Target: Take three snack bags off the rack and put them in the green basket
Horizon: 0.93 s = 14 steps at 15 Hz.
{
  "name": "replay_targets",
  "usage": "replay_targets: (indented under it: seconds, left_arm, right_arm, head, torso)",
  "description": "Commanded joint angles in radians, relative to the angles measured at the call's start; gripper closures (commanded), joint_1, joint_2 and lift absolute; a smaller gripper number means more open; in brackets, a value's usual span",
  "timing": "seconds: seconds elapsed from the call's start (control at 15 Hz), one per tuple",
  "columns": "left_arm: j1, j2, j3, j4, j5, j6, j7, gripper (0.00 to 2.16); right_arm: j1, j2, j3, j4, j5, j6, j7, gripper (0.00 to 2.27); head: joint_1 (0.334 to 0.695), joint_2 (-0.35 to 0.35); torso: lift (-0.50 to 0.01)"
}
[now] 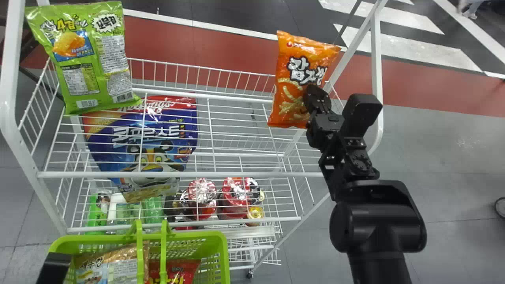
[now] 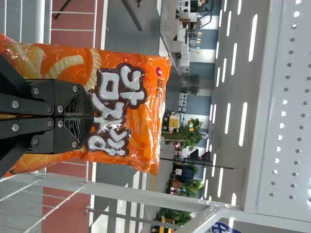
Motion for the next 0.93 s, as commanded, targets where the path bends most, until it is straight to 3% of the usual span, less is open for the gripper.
replay_targets:
  seconds: [0.0,0.4,0.87]
  left_arm:
    - [0.0,0.0,0.001,0.001,0.0,0.0,0.0,1.91]
    - [0.0,-0.003,0.004,0.007,0.002,-0.009,0.006,1.91]
    - [0.023,-0.012,0.013,0.009,0.003,-0.049,0.02,1.91]
  right_arm:
    - [0.085,0.002,0.001,-0.119,-0.03,0.002,0.002,2.24]
    - [0.398,0.009,-0.01,-0.488,-0.171,0.153,0.039,2.24]
    - [0.48,-0.004,0.089,-0.638,-0.195,0.754,0.189,2.24]
  head:
    - [0.695,-0.35]
    - [0.695,-0.35]
    - [0.695,-0.35]
  torso:
    - [-0.027]
    - [-0.027]
    - [-0.027]
